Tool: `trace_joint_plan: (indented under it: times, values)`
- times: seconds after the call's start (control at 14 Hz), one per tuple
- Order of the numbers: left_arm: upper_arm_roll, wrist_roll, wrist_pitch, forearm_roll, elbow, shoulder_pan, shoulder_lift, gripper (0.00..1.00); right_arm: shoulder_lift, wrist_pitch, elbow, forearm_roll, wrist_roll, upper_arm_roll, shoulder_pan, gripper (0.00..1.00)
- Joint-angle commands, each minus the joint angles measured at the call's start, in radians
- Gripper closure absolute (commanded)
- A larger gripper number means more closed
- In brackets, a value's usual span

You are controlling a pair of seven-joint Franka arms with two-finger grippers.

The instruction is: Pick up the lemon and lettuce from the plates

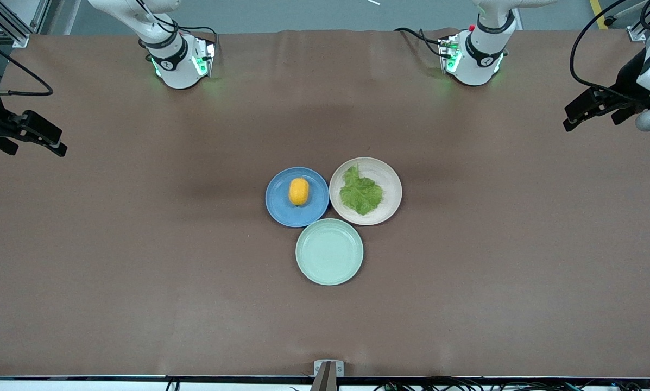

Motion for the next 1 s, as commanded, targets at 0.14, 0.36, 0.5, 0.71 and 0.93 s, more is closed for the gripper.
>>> trace_joint_plan:
  times: [0.14,0.36,0.5,0.71,0.93]
  values:
    - [-0.003,0.019,-0.018,-0.009,0.073,0.01,0.036,0.0,0.001,-0.011,0.026,-0.013,-0.007,0.012,-0.014,0.0]
    - [-0.013,-0.007,-0.017,-0.009,0.107,-0.008,0.108,0.0,0.001,-0.013,0.026,-0.013,-0.007,0.012,-0.014,0.0]
    - [-0.055,-0.111,0.009,-0.025,0.107,-0.017,0.191,0.0,0.001,-0.012,0.026,-0.01,-0.001,0.012,-0.014,0.0]
    - [-0.143,-0.379,0.159,-0.01,0.096,-0.059,0.323,0.0,0.004,-0.014,0.023,-0.007,0.011,0.018,0.029,0.0]
    - [-0.148,-0.573,0.317,0.023,0.035,-0.166,0.421,0.0,0.035,-0.009,0.021,-0.005,0.077,0.018,0.133,0.0]
